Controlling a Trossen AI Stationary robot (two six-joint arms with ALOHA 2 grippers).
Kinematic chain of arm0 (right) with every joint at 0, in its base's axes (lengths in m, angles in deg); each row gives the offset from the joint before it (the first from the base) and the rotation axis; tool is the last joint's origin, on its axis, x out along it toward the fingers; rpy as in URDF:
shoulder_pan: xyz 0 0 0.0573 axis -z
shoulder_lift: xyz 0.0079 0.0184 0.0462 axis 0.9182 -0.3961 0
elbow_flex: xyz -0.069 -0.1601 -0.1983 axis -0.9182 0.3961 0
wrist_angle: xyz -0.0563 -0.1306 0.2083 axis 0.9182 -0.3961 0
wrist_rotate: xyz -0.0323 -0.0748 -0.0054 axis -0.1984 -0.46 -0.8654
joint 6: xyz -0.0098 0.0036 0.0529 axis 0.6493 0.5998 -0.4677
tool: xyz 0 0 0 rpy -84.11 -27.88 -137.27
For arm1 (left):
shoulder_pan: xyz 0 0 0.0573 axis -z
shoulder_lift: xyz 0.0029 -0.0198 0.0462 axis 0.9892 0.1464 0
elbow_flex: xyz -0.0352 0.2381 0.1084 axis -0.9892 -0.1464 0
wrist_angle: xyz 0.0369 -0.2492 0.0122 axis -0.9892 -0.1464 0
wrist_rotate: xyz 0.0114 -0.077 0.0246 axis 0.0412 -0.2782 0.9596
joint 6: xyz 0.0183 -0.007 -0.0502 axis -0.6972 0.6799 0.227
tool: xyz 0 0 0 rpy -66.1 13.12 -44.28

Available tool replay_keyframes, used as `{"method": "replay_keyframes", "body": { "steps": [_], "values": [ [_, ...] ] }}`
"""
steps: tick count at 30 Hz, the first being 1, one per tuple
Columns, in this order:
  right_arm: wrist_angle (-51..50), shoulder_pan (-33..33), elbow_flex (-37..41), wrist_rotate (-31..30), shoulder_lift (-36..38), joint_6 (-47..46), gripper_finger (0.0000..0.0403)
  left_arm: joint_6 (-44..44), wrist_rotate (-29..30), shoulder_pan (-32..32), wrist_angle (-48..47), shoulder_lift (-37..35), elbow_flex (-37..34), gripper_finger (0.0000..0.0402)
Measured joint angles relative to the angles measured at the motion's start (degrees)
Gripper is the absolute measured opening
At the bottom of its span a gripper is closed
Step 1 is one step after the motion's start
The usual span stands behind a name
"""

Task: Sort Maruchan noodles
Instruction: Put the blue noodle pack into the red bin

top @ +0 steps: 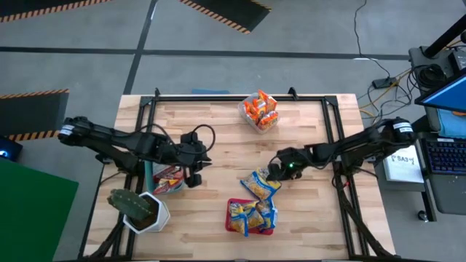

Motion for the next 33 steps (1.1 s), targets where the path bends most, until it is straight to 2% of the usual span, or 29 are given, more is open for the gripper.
{"method": "replay_keyframes", "body": {
  "steps": [6, 10, 14, 22, 33],
  "values": [
    [3.2, 0.0, 0.5, -2.6, -5.1, 3.6, 0.0286, 0.2, 0.0, -0.3, 1.3, 0.5, 0.0, 0.0040],
    [4.8, 0.4, 0.0, -2.4, -9.0, 4.1, 0.0261, 1.5, 0.0, -0.3, 1.6, 0.6, 0.0, 0.0040],
    [8.1, 0.4, 0.0, -2.7, -11.6, 3.8, 0.0200, 2.2, 0.0, -0.3, 1.9, 0.6, 0.0, 0.0040],
    [9.5, 0.4, -0.4, -4.0, -10.9, 3.7, 0.0026, 3.2, 0.0, -0.3, 2.2, 0.6, 0.0, 0.0040],
    [8.8, 0.4, -0.3, -10.9, 0.0, 4.4, 0.0011, 6.2, 0.0, 1.1, 3.7, 0.6, -1.1, 0.0040]
  ]
}}
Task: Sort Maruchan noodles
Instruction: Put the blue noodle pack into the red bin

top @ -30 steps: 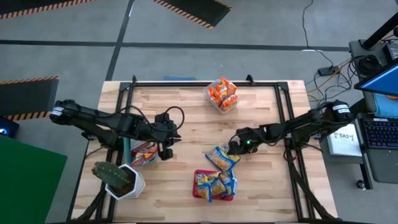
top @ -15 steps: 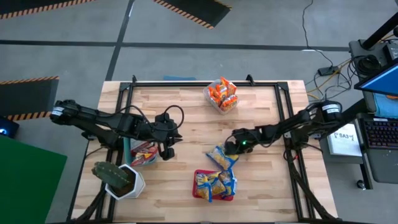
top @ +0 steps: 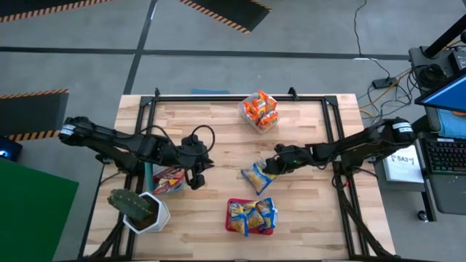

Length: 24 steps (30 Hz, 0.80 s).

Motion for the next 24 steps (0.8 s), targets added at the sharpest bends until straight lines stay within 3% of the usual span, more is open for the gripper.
{"method": "replay_keyframes", "body": {
  "steps": [7, 12, 19, 24],
  "values": [
    [-0.4, -0.1, -1.0, -3.0, 9.4, 2.1, 0.0010, 2.2, 0.0, 3.1, 7.9, 0.0, -2.4, 0.0039],
    [-5.4, -1.9, -8.2, -3.7, 13.3, 5.6, 0.0009, 4.2, 0.0, 5.3, 11.1, 0.6, -3.2, 0.0039],
    [-32.0, -6.5, -27.8, -3.2, 11.6, 9.8, 0.0009, 5.4, 0.0, 9.6, 15.8, 5.3, -3.3, 0.0039],
    [-49.8, -10.2, -41.6, 2.4, 5.9, 9.7, 0.0009, 5.8, 0.0, 12.4, 19.8, 9.2, -3.3, 0.0039]
  ]
}}
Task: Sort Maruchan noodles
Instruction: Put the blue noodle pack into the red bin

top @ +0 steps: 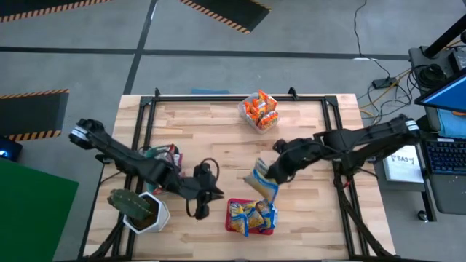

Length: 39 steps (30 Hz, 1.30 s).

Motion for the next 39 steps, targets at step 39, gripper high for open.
{"method": "replay_keyframes", "body": {
  "steps": [39],
  "values": [
    [-9.0, -5.4, -16.8, 20.9, -28.8, -2.0, 0.0011, -9.2, -13.9, -2.9, 32.4, 20.8, 0.0, 0.0040]
  ]
}}
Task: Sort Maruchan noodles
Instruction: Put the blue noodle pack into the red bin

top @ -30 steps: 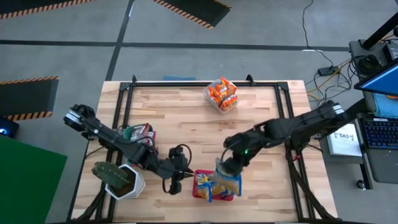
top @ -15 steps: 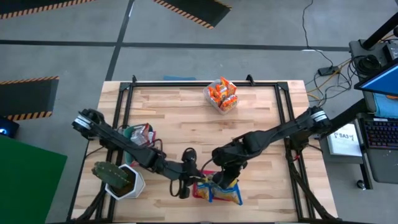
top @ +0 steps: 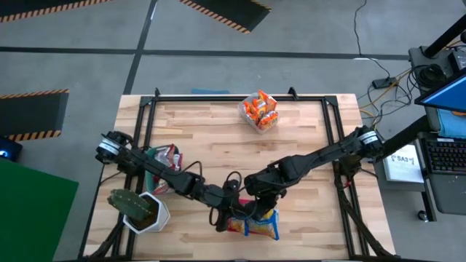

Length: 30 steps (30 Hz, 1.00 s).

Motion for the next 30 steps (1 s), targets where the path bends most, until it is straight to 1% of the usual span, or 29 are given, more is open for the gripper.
{"method": "replay_keyframes", "body": {
  "steps": [10, 15, 21, 25, 28, 30],
  "values": [
    [0.1, 1.8, 0.0, -0.3, -0.7, 0.0, 0.0012, 1.1, -0.1, -0.1, -1.1, 0.6, 0.0, 0.0040],
    [0.3, 2.4, 0.0, -0.2, -2.2, 0.5, 0.0012, 4.6, -2.7, -0.1, -1.6, 1.1, -0.1, 0.0040],
    [0.2, 2.4, 0.0, -1.1, -2.6, 0.6, 0.0016, 8.4, -2.8, 0.0, -7.3, -0.4, -0.1, 0.0039],
    [0.3, 2.5, 0.0, -1.7, -2.6, 0.6, 0.0039, 9.2, -3.0, 0.0, -13.7, -1.8, -0.1, 0.0039],
    [1.2, 2.4, 0.0, -1.9, -2.6, 1.0, 0.0065, 9.2, -3.0, 0.3, -18.0, -3.3, -0.1, 0.0039],
    [1.7, 2.5, 0.0, -1.9, -2.6, 1.1, 0.0085, 9.0, -3.0, 0.3, -19.0, -3.7, -0.1, 0.0039]
  ]
}}
